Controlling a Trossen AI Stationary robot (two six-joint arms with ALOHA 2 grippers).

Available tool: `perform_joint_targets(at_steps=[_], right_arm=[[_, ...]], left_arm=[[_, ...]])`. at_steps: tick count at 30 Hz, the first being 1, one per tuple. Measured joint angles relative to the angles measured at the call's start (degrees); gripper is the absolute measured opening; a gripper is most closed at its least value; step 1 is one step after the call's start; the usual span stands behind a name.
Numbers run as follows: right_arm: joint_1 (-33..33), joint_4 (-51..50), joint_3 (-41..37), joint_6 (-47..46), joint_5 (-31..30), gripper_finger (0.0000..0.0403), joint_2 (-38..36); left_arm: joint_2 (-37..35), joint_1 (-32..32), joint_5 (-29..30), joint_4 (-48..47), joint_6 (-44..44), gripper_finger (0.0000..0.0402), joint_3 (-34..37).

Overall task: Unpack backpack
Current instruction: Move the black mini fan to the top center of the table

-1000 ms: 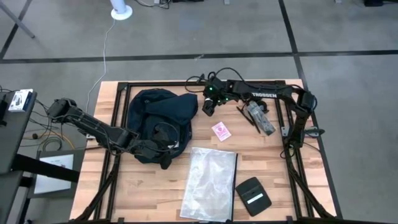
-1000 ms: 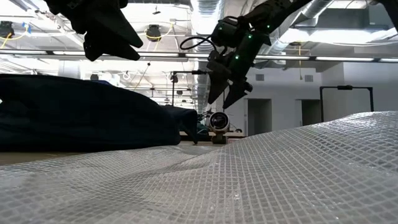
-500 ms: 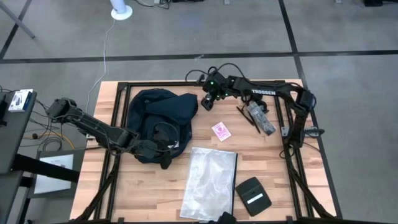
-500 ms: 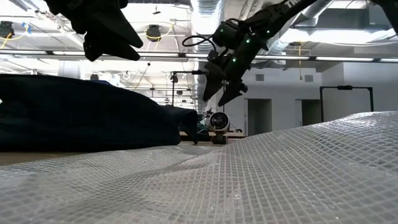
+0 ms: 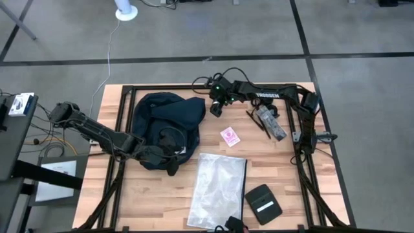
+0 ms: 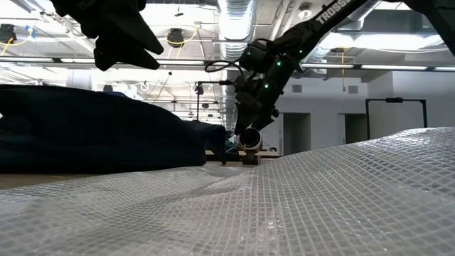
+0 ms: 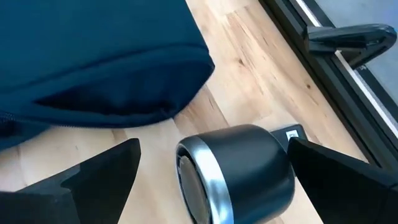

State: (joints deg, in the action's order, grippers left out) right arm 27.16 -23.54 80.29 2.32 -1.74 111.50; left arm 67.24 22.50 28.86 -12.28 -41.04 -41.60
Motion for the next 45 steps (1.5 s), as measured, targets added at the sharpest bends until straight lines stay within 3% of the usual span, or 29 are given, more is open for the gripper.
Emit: perform_joint_targets(at_steps=[14, 21, 30, 34, 42, 45], right_arm=[[1.9, -0.65, 0.2, -3.78, -2.29, 0.0398, -0.21], [3.03, -1.46, -2.22, -2.07, 1.09, 0.0398, 0.35], [0.94, -0.53, -2.34, -1.81, 1.14, 0.0391, 0.35], [0.18, -0.42, -2.34, -2.08, 1.12, 0.0359, 0.35], [-1.78, -0.15, -2.34, -4.07, 1.39, 0.0237, 0.32], [-2.95, -0.26, -2.34, -4.28, 1.26, 0.0226, 0.18]], left_arm=[[0.0, 0.04, 0.0, 0.07, -0.27, 0.0152, 0.0], [0.0, 0.04, -0.02, 0.18, -0.32, 0.0152, 0.0], [0.0, 0.04, 0.0, 0.16, -0.21, 0.0152, 0.0], [0.0, 0.02, 0.0, 0.18, -0.27, 0.0152, 0.02], [0.0, 0.07, -0.02, 0.2, -0.67, 0.0152, 0.02], [0.0, 0.09, -0.02, 0.08, -0.53, 0.0152, 0.02]])
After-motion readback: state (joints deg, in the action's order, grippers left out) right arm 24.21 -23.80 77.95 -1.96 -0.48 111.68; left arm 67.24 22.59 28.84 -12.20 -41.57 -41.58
